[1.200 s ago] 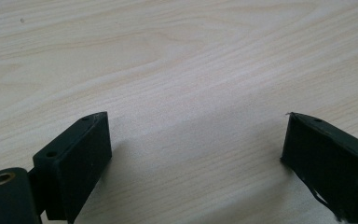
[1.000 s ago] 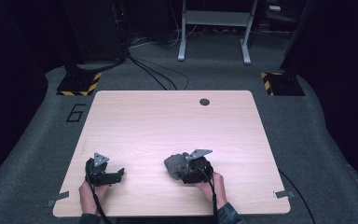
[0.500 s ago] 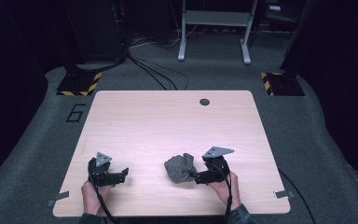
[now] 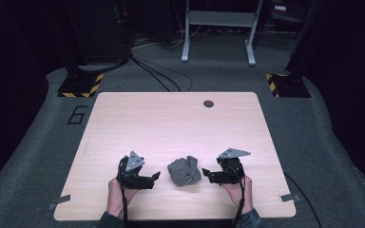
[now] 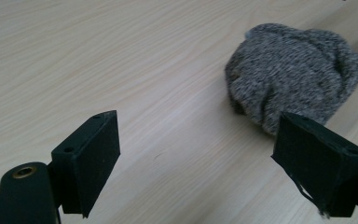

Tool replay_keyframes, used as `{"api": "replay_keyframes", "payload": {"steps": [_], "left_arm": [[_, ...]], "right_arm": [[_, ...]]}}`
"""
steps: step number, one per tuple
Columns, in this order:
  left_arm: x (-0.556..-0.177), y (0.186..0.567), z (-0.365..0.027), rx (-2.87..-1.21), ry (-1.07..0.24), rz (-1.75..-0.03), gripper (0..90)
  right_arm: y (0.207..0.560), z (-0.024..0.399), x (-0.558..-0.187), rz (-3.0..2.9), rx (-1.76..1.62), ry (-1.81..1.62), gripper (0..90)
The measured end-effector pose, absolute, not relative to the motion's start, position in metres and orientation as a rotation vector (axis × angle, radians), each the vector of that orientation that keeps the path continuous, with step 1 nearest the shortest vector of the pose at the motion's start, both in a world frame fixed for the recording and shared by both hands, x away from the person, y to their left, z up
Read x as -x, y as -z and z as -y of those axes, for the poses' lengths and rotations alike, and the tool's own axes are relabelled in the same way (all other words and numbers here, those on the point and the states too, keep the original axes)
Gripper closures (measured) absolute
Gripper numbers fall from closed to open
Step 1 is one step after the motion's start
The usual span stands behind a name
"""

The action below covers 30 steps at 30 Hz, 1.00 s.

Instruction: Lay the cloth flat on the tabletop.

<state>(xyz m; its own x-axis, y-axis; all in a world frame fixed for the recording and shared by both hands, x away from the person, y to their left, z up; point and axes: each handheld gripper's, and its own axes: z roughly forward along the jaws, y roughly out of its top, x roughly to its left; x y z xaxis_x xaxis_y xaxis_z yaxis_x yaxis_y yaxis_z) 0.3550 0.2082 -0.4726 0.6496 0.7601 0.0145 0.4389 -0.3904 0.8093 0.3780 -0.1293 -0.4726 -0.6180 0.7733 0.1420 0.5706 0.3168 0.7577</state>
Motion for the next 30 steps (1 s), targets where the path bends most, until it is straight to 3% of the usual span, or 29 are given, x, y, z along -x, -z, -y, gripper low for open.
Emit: {"api": "replay_keyframes", "payload": {"steps": [12, 16, 19, 21, 24, 30], "left_arm": [[-0.354, 0.466, -0.151, -2.098, -0.457, -0.742, 25.1], [-0.360, 0.473, -0.135, -2.180, -0.454, -0.713, 49.6], [-0.370, 0.485, -0.135, -2.212, -0.442, -0.756, 70.5], [-0.378, 0.495, -0.140, -2.188, -0.425, -0.815, 79.5], [-0.386, 0.503, -0.151, -2.152, -0.389, -0.887, 83.9], [-0.392, 0.507, -0.162, -2.107, -0.343, -0.953, 84.5]], "right_arm": [[0.488, 0.132, -0.383, -2.352, -1.295, -1.152, 28.4], [0.491, 0.131, -0.384, -2.360, -1.295, -1.150, 29.7], [0.492, 0.130, -0.385, -2.370, -1.293, -1.150, 34.2], [0.494, 0.129, -0.385, -2.386, -1.268, -1.143, 37.1], [0.495, 0.127, -0.385, -2.398, -1.262, -1.127, 40.4], [0.496, 0.107, -0.390, -2.463, -1.207, -1.153, 43.3]]}}
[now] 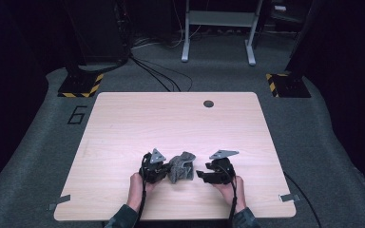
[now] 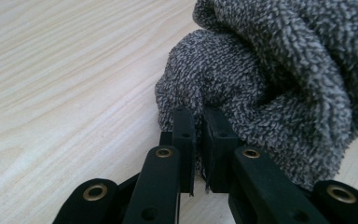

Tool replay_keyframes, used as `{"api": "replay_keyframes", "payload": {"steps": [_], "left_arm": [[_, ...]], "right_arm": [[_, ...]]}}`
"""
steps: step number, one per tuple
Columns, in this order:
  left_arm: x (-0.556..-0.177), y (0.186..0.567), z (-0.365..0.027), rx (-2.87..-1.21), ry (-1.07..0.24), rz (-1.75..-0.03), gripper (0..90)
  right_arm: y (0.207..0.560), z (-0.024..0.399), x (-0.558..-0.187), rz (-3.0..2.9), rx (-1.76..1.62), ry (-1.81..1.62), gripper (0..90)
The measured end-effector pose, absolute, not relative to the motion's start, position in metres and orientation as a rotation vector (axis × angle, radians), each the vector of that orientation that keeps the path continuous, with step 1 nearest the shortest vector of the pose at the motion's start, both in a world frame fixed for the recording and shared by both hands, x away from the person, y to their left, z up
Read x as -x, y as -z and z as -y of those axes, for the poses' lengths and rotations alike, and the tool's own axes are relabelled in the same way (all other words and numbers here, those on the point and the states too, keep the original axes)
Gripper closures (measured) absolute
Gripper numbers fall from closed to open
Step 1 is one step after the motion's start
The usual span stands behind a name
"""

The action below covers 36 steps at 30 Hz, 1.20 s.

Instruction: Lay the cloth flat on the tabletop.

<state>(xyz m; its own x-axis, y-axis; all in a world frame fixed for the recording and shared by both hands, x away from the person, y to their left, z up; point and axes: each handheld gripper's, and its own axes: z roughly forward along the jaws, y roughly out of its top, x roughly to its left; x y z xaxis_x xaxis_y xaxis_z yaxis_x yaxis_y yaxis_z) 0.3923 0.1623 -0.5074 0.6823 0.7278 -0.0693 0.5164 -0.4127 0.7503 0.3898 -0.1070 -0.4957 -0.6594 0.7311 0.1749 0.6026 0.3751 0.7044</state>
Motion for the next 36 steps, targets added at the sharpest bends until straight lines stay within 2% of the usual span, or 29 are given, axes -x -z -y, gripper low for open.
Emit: {"api": "replay_keyframes", "payload": {"steps": [3, 5, 9, 14, 18, 27, 29, 30, 31, 34, 36], "left_arm": [[-0.393, 0.508, -0.166, -2.092, -0.318, -0.959, 85.2], [-0.393, 0.508, -0.168, -2.078, -0.320, -0.963, 85.7], [-0.391, 0.506, -0.172, -2.063, -0.333, -0.969, 86.0], [-0.390, 0.503, -0.179, -2.055, -0.362, -0.973, 86.0], [-0.389, 0.501, -0.187, -2.035, -0.371, -0.992, 86.0], [-0.391, 0.498, -0.200, -2.039, -0.367, -1.016, 85.5], [-0.390, 0.498, -0.200, -2.044, -0.368, -1.030, 83.1], [-0.389, 0.496, -0.201, -2.052, -0.381, -1.030, 79.5], [-0.388, 0.494, -0.202, -2.054, -0.379, -1.039, 70.7], [-0.383, 0.480, -0.203, -2.031, -0.377, -1.043, 51.3], [-0.380, 0.472, -0.201, -2.030, -0.382, -1.024, 44.3]], "right_arm": [[0.498, 0.089, -0.395, -2.509, -1.136, -1.130, 43.6], [0.502, 0.079, -0.400, -2.535, -1.114, -1.097, 47.0], [0.510, 0.061, -0.406, -2.565, -1.113, -0.988, 62.4], [0.512, 0.061, -0.407, -2.518, -1.122, -0.988, 81.5], [0.513, 0.068, -0.406, -2.503, -1.140, -0.990, 87.3], [0.511, 0.079, -0.404, -2.471, -1.150, -0.936, 88.3], [0.511, 0.083, -0.404, -2.465, -1.140, -0.940, 88.2], [0.511, 0.084, -0.403, -2.459, -1.158, -0.935, 87.5], [0.511, 0.085, -0.404, -2.464, -1.140, -0.928, 85.3], [0.509, 0.089, -0.404, -2.467, -1.159, -0.970, 73.6], [0.506, 0.092, -0.405, -2.466, -1.149, -0.985, 67.1]]}}
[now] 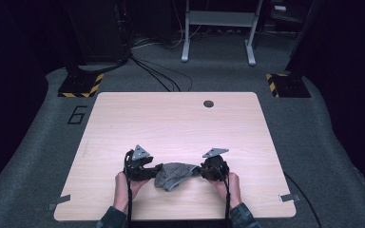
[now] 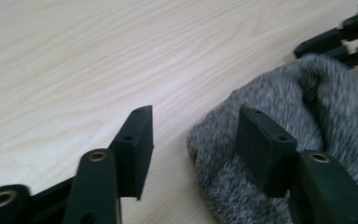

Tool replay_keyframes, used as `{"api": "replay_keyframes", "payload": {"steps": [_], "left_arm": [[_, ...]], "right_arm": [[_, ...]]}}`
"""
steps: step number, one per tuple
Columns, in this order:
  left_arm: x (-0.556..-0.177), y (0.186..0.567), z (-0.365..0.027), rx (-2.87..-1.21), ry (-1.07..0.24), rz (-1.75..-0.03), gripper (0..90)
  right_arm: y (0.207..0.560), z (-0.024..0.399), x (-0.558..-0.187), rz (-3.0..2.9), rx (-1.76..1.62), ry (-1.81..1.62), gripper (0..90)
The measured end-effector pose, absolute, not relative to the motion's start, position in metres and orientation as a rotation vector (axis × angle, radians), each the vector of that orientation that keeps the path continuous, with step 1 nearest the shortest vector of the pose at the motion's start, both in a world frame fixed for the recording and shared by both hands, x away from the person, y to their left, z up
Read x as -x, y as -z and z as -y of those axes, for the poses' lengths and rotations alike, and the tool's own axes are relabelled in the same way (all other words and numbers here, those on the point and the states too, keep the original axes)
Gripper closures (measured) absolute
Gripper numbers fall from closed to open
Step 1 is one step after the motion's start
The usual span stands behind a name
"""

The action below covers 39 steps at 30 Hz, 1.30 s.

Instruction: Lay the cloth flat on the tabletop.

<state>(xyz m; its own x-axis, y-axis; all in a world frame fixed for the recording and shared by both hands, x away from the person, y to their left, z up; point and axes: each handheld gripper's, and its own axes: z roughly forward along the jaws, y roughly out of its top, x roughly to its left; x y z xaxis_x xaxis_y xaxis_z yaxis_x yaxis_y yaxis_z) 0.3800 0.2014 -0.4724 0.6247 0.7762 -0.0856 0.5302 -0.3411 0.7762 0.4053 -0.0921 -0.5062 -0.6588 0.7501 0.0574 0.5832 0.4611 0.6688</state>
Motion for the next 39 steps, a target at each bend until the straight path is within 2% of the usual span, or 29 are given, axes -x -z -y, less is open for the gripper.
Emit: {"api": "replay_keyframes", "payload": {"steps": [6, 8, 10, 14, 17, 22, 25, 39], "left_arm": [[-0.365, 0.455, -0.177, -2.088, -0.364, -0.903, 34.6], [-0.359, 0.456, -0.166, -2.104, -0.352, -0.857, 31.9], [-0.350, 0.459, -0.153, -2.156, -0.342, -0.808, 30.4], [-0.340, 0.465, -0.138, -2.235, -0.382, -0.758, 29.4], [-0.338, 0.470, -0.132, -2.293, -0.428, -0.745, 36.1], [-0.342, 0.477, -0.134, -2.306, -0.483, -0.779, 67.9], [-0.347, 0.479, -0.143, -2.268, -0.474, -0.811, 78.1], [-0.364, 0.449, -0.201, -1.998, -0.495, -0.975, 80.7]], "right_arm": [[0.503, 0.086, -0.409, -2.478, -1.134, -0.993, 58.3], [0.504, 0.082, -0.409, -2.482, -1.118, -0.986, 58.3], [0.505, 0.078, -0.408, -2.487, -1.123, -0.981, 60.4], [0.508, 0.076, -0.409, -2.482, -1.138, -0.971, 70.8], [0.509, 0.078, -0.410, -2.477, -1.152, -0.971, 77.0], [0.511, 0.080, -0.410, -2.479, -1.157, -0.977, 84.3], [0.509, 0.082, -0.410, -2.479, -1.152, -0.972, 86.3], [0.485, 0.118, -0.408, -2.383, -1.215, -1.044, 87.5]]}}
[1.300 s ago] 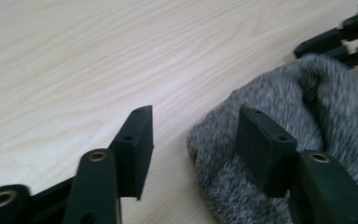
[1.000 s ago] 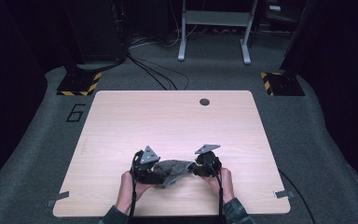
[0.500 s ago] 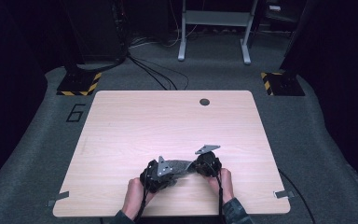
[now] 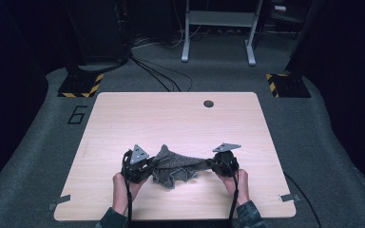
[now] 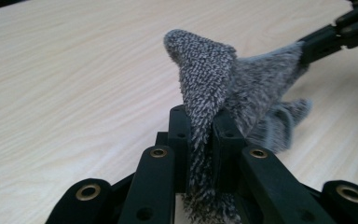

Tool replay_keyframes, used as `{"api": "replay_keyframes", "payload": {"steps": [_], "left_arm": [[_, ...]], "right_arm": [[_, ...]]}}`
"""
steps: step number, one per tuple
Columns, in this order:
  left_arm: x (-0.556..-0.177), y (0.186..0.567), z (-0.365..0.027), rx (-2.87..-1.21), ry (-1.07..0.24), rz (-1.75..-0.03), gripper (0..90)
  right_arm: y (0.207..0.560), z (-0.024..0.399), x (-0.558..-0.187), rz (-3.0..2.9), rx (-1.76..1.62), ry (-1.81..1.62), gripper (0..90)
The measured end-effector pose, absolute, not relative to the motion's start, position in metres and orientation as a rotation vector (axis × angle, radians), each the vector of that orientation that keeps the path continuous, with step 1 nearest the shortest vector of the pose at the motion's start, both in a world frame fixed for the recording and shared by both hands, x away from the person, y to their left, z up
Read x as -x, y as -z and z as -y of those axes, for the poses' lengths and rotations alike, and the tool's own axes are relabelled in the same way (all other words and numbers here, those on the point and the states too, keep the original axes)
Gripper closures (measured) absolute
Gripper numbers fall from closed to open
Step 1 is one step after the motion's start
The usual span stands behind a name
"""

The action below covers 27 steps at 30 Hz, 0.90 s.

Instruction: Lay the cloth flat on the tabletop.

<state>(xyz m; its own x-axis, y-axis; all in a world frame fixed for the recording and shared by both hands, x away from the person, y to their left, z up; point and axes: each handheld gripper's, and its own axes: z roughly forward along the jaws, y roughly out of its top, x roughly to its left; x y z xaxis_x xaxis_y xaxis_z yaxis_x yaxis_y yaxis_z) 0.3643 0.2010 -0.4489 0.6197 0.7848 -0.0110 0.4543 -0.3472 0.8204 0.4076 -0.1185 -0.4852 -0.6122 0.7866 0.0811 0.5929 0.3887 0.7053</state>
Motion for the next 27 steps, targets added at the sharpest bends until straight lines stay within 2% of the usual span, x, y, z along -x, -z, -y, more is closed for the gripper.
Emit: {"api": "replay_keyframes", "payload": {"steps": [6, 10, 14, 17, 22, 27], "left_arm": [[-0.374, 0.448, -0.200, -1.995, -0.513, -0.976, 79.4], [-0.395, 0.457, -0.202, -2.003, -0.500, -1.044, 74.5], [-0.409, 0.469, -0.206, -2.020, -0.493, -1.131, 62.3], [-0.411, 0.473, -0.212, -2.002, -0.502, -1.194, 47.5], [-0.404, 0.468, -0.217, -1.975, -0.538, -1.190, 34.4], [-0.392, 0.461, -0.214, -1.979, -0.561, -1.154, 31.1]], "right_arm": [[0.473, 0.125, -0.406, -2.353, -1.210, -1.043, 86.7], [0.472, 0.123, -0.418, -2.330, -1.217, -1.025, 79.4], [0.480, 0.114, -0.434, -2.360, -1.251, -0.995, 62.7], [0.476, 0.114, -0.430, -2.332, -1.236, -0.999, 56.2], [0.467, 0.114, -0.418, -2.265, -1.228, -1.012, 53.3], [0.459, 0.113, -0.407, -2.258, -1.216, -1.097, 54.8]]}}
